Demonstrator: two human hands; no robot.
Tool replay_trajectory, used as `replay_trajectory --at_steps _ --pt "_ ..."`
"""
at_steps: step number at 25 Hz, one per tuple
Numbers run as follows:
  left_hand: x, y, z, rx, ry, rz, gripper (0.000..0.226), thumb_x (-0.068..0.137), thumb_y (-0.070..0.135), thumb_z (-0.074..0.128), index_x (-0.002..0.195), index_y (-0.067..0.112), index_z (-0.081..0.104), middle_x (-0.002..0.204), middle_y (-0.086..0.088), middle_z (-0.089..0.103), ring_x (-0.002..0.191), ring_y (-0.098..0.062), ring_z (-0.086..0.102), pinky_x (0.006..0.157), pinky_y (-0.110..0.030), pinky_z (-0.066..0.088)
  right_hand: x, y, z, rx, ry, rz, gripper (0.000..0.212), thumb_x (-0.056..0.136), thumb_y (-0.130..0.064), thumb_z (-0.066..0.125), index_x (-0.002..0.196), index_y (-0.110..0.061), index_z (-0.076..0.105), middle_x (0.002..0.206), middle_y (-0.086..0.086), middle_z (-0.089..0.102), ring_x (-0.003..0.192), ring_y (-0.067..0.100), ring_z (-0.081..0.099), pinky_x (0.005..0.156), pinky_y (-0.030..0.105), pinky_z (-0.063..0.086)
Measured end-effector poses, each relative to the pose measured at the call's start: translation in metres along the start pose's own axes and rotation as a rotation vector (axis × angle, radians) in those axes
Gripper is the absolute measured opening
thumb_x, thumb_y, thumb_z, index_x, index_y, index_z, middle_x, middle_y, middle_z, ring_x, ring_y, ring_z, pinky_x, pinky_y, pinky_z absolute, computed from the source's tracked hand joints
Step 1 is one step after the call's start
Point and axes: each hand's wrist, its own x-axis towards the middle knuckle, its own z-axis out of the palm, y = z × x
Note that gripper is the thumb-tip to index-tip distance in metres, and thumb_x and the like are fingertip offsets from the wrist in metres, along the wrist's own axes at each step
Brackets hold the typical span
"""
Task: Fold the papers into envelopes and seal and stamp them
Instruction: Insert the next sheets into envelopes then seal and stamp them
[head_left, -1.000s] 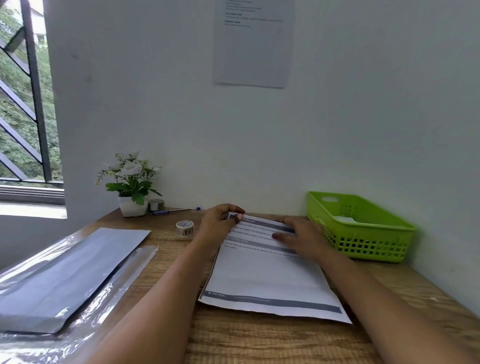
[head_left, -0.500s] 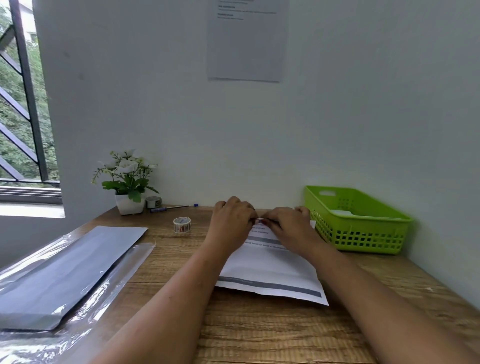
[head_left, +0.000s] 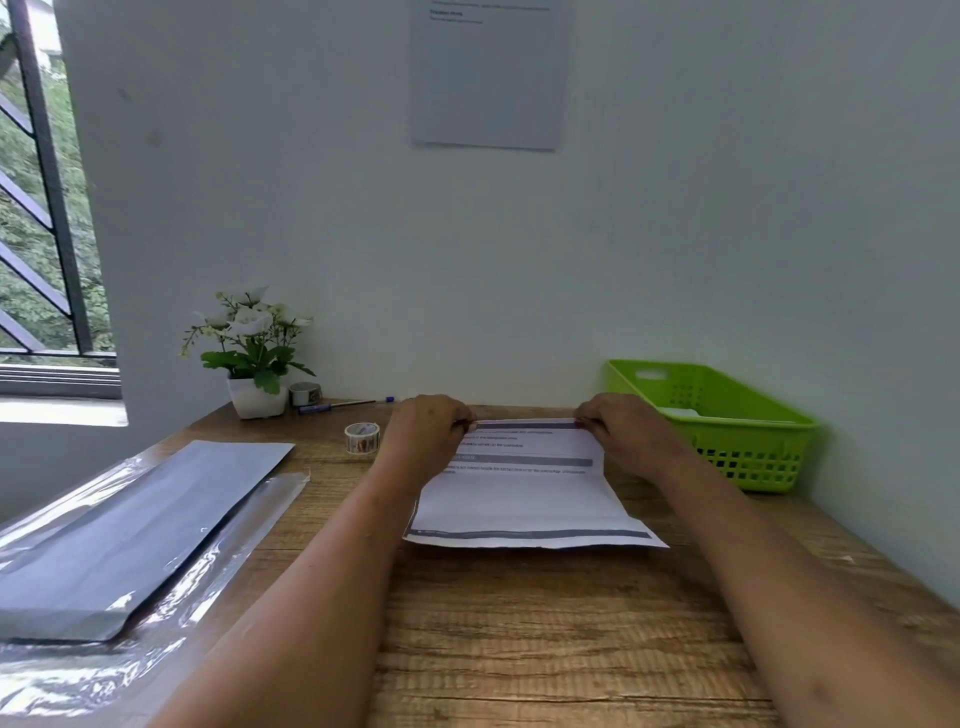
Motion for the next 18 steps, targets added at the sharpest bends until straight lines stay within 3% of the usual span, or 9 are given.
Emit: replay_trajectory --at_steps 4,7,10,13,16,18 --pt "0.000 -0.017 -0.008 -0.043 -0.035 -0.072 0.026 0.092 0.012 0.052 0.111 0.011 0.070 0.112 -0.008 0.069 0.102 -0.026 0.061 0.087 -0.034 0.049 0.002 0.006 0.009 -0.046 -0.019 0.020 0.034 0.083 0.004 0.054 0.105 -0.017 0.069 0.098 0.009 0.070 0.086 0.025 0.064 0.072 0.035 0.053" --pt "-0.002 -0.027 -0.012 -0.075 -0.041 -0.137 0.027 0.090 0.005 0.052 0.109 0.008 0.071 0.111 -0.010 0.069 0.102 -0.026 0.061 0.090 -0.036 0.049 0.001 0.007 0.011 -0.064 -0.018 0.035 0.042 0.081 0.007 0.055 0.112 -0.019 0.066 0.103 0.011 0.069 0.088 0.027 0.065 0.072 0.031 0.053" --pt "-0.006 -0.029 -0.015 -0.034 0.005 -0.261 0.024 0.090 0.007 0.051 0.104 0.012 0.071 0.106 -0.007 0.070 0.093 -0.025 0.063 0.074 -0.036 0.051 0.002 0.003 0.011 -0.066 -0.023 0.032 0.046 0.083 0.008 0.050 0.120 -0.016 0.064 0.109 0.014 0.067 0.096 0.030 0.063 0.077 0.029 0.050" --pt "-0.009 -0.020 -0.025 0.297 0.072 -0.403 0.021 0.090 0.002 0.049 0.104 0.010 0.062 0.100 -0.009 0.065 0.088 -0.026 0.063 0.060 -0.031 0.041 0.003 0.004 0.012 -0.089 -0.053 0.025 0.046 0.081 0.006 0.048 0.119 -0.015 0.065 0.111 0.014 0.067 0.098 0.031 0.062 0.079 0.031 0.051" --pt "-0.003 -0.004 -0.025 0.238 0.087 -0.302 0.024 0.097 0.017 0.043 0.107 0.015 0.064 0.099 -0.008 0.065 0.088 -0.027 0.063 0.062 -0.031 0.041 0.004 0.007 0.011 -0.091 -0.100 0.052 0.037 0.082 0.000 0.048 0.111 -0.014 0.068 0.107 0.013 0.068 0.095 0.030 0.062 0.077 0.030 0.051" --pt "0.000 0.009 -0.019 0.091 -0.008 -0.184 0.034 0.099 0.033 0.037 0.110 0.019 0.066 0.102 -0.007 0.066 0.091 -0.028 0.062 0.070 -0.032 0.046 0.004 0.005 0.005 -0.074 -0.173 0.070 0.036 0.081 -0.002 0.048 0.108 -0.014 0.069 0.101 0.011 0.067 0.092 0.028 0.062 0.074 0.028 0.049"
